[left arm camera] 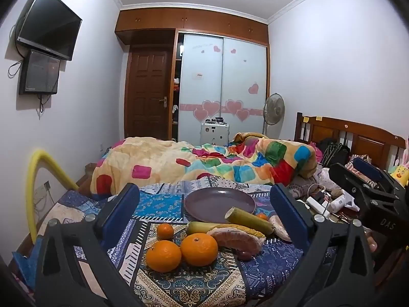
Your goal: Organize fruits
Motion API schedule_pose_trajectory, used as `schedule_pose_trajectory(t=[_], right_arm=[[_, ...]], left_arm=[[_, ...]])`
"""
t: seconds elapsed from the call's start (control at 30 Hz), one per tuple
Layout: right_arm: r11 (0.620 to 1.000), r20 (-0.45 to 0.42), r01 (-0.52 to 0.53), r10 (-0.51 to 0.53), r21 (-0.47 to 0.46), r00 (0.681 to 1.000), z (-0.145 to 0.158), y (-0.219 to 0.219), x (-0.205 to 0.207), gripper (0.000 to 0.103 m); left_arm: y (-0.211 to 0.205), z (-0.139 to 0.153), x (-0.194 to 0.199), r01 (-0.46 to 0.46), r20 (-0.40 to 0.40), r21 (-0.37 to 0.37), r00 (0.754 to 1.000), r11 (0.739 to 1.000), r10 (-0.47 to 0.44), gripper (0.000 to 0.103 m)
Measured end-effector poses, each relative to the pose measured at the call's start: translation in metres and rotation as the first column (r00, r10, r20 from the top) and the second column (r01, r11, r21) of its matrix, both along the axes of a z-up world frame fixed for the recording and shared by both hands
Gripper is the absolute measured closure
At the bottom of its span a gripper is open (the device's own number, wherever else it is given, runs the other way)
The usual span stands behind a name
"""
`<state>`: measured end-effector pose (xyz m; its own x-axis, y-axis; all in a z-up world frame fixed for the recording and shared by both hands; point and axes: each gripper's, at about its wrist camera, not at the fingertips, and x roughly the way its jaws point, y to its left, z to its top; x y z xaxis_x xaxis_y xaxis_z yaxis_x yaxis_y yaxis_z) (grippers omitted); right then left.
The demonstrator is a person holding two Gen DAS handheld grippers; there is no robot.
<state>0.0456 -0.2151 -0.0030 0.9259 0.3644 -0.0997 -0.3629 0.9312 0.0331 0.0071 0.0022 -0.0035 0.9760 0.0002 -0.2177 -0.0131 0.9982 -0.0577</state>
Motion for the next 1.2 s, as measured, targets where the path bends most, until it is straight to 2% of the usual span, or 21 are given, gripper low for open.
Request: schedule_pose_trajectory(t=[0.6,1.2], right_arm=[[0.999,-0.001,-0.047,0.047,0.023,0.999,-0.003,0.011,0.004,0.000],[0.999,0.005,-0.049,0.049,0.022,0.999,0.002,0.006,0.003,0.000]], left_arm=[[0.006,-0.001,0.002,-0.022,0.028,0.006,0.999,1.000,0.022,0.000],[0.005,0.004,-0.002,-0.020,0.038,0.009,0.999,1.000,0.020,0.000]])
